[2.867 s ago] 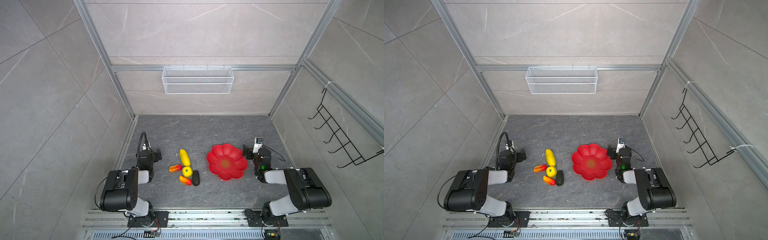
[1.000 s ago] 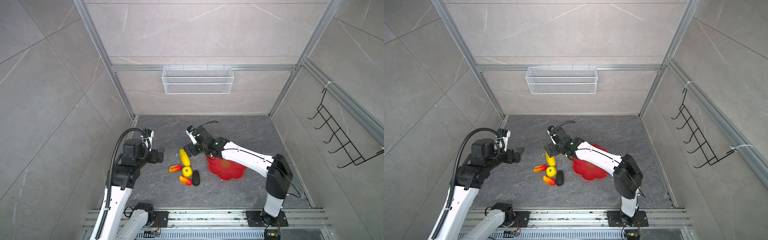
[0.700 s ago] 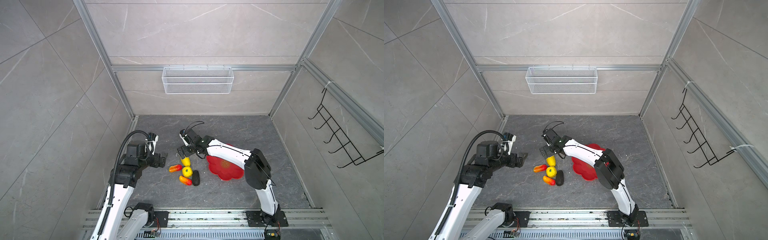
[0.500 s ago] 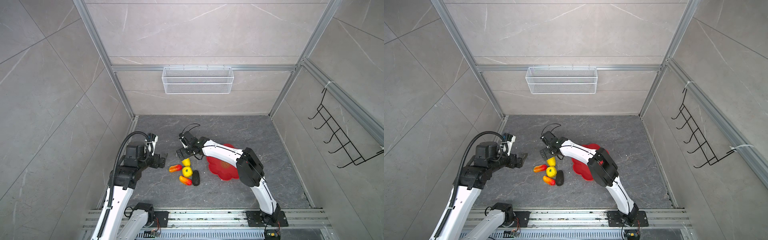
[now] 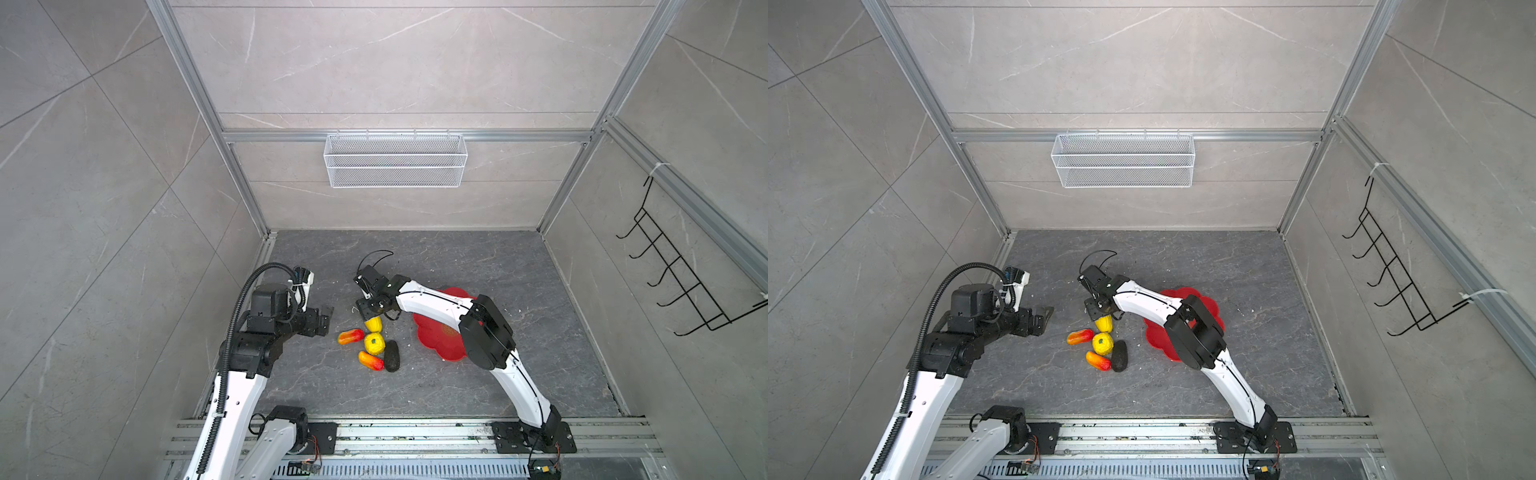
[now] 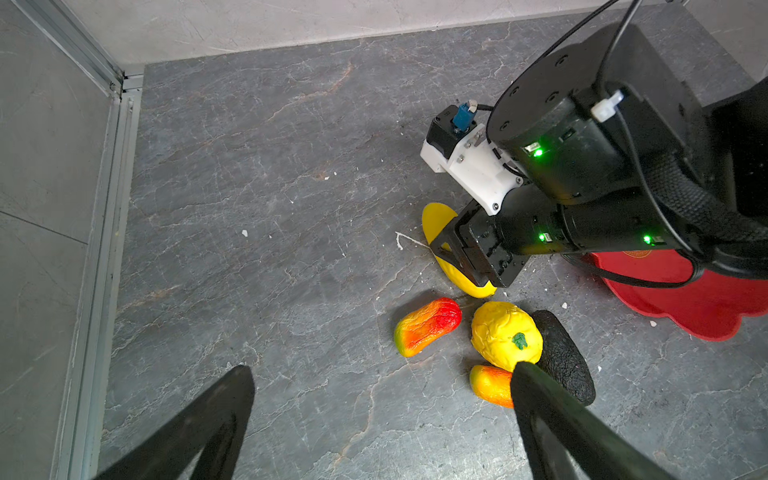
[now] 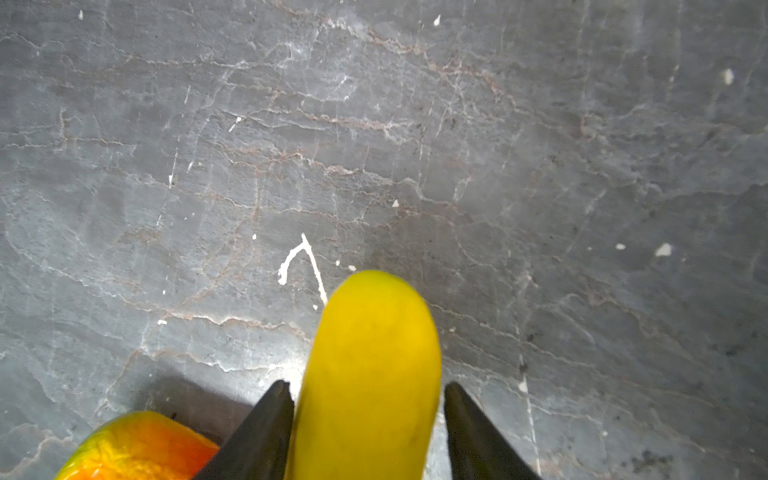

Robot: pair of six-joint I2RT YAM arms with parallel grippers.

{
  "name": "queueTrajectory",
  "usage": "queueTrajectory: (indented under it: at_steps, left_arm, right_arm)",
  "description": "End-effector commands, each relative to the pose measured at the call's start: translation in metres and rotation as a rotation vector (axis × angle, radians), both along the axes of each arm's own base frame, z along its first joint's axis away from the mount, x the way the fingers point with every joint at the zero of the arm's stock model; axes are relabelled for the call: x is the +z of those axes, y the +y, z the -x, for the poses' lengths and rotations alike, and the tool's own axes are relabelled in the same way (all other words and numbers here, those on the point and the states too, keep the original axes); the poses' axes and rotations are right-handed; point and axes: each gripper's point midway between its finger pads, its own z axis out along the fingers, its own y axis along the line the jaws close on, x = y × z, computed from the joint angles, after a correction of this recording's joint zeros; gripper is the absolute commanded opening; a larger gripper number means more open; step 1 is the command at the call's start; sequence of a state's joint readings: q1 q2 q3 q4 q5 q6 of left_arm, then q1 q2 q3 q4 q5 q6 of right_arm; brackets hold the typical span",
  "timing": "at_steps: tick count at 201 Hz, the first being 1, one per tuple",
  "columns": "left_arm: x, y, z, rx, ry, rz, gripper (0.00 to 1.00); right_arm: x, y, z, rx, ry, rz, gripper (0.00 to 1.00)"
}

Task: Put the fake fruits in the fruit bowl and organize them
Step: 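Grasp the long yellow fruit with the right gripper and lift, then carry the yellow fruit into the red bowl and release it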

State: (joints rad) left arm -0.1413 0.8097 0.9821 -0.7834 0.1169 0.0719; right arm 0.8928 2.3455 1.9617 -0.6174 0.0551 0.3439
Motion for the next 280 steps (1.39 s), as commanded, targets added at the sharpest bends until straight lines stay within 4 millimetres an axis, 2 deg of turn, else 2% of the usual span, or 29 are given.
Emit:
queueTrajectory:
  at_steps: [1, 32, 64, 78, 91, 112, 127, 147, 172, 192, 227, 250, 280]
  left_arm:
    - [0.004, -0.003, -0.003, -0.018, -0.018, 0.014, 1.0]
    - [0.002, -0.003, -0.004, -0.014, -0.012, 0.014, 1.0]
    - [0.001, -0.003, -0.004, -0.013, -0.005, 0.015, 1.0]
    - [0.002, -0.003, -0.004, -0.012, -0.007, 0.015, 1.0]
    - [0.002, -0.003, -0.004, -0.014, -0.007, 0.018, 1.0]
    - [0.001, -0.004, -0.004, -0.02, -0.004, 0.024, 1.0]
    - [0.002, -0.005, -0.004, -0.022, -0.002, 0.028, 1.0]
    - [0.001, -0.005, -0.005, -0.019, -0.002, 0.029, 1.0]
    - [0.001, -0.004, -0.006, -0.015, 0.004, 0.028, 1.0]
    - [-0.001, -0.004, -0.007, -0.012, 0.011, 0.028, 1.0]
    - [-0.002, -0.004, -0.007, -0.011, 0.013, 0.026, 1.0]
    - [-0.003, -0.004, -0.007, -0.012, 0.016, 0.025, 1.0]
    - [-0.004, -0.004, -0.008, -0.011, 0.018, 0.023, 1.0]
  right_arm:
    - [0.01, -0.001, -0.001, -0.001, -0.008, -0.004, 0.54]
    - [0.065, -0.007, -0.008, 0.009, -0.089, -0.054, 0.41]
    - [0.12, -0.033, -0.009, -0.002, -0.159, -0.104, 0.34]
    - [0.139, -0.052, -0.009, -0.016, -0.186, -0.108, 0.34]
    - [0.153, -0.078, -0.009, -0.048, -0.21, -0.101, 0.33]
    - [0.159, -0.13, -0.009, -0.122, -0.229, -0.066, 0.32]
    - [0.152, -0.175, -0.005, -0.193, -0.22, -0.034, 0.32]
    - [0.132, -0.223, 0.003, -0.271, -0.186, -0.004, 0.32]
    - [0.1, -0.261, 0.015, -0.332, -0.128, 0.05, 0.32]
    - [0.073, -0.277, 0.022, -0.36, -0.085, 0.086, 0.32]
    - [0.027, -0.3, 0.021, -0.414, -0.009, 0.123, 0.31]
    - [0.012, -0.305, 0.02, -0.42, 0.021, 0.136, 0.3]
    - [0.003, -0.306, 0.019, -0.418, 0.037, 0.153, 0.31]
